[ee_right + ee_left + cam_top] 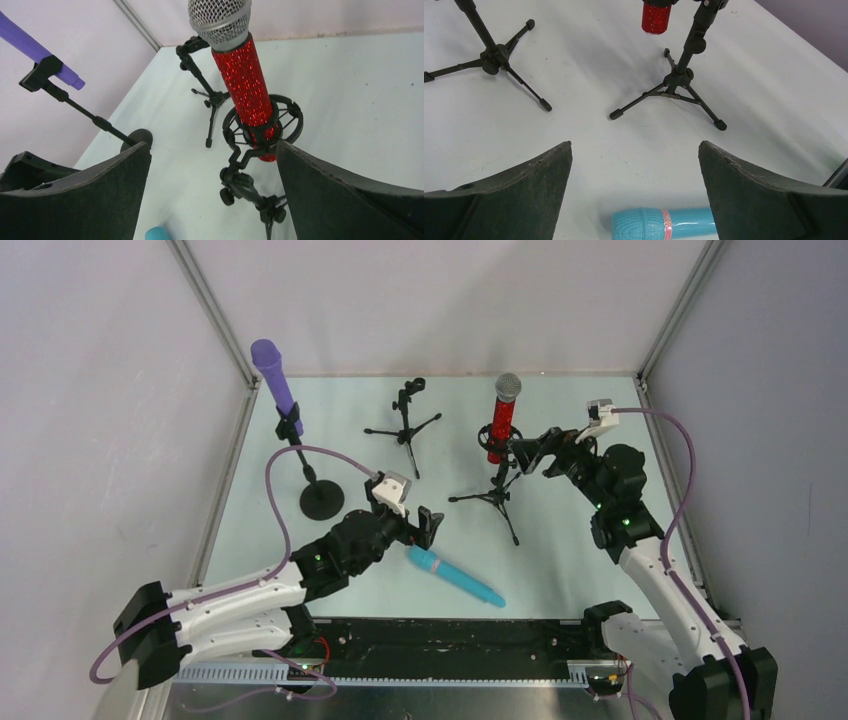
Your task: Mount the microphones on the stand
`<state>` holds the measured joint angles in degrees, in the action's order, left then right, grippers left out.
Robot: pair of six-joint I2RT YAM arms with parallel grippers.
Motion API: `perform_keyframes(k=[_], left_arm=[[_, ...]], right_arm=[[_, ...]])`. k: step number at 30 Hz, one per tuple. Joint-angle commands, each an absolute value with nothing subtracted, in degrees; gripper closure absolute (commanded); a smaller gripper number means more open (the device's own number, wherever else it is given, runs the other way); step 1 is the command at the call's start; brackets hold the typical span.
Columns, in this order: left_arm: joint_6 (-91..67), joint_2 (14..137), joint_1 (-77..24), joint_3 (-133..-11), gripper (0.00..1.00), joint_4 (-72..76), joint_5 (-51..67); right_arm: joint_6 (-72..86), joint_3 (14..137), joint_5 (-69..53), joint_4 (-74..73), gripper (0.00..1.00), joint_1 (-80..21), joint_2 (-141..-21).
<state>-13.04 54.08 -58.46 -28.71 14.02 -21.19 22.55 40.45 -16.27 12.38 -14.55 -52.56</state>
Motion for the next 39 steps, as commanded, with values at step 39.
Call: perform_keyframes(k=[39], left_arm=[[-7.98, 48.33, -58.67, -26.28, 0.00, 15.82, -25.74]], right_arm=[[16.19, 39.28, -1.24, 2.47, 0.22, -25.97, -57.54]])
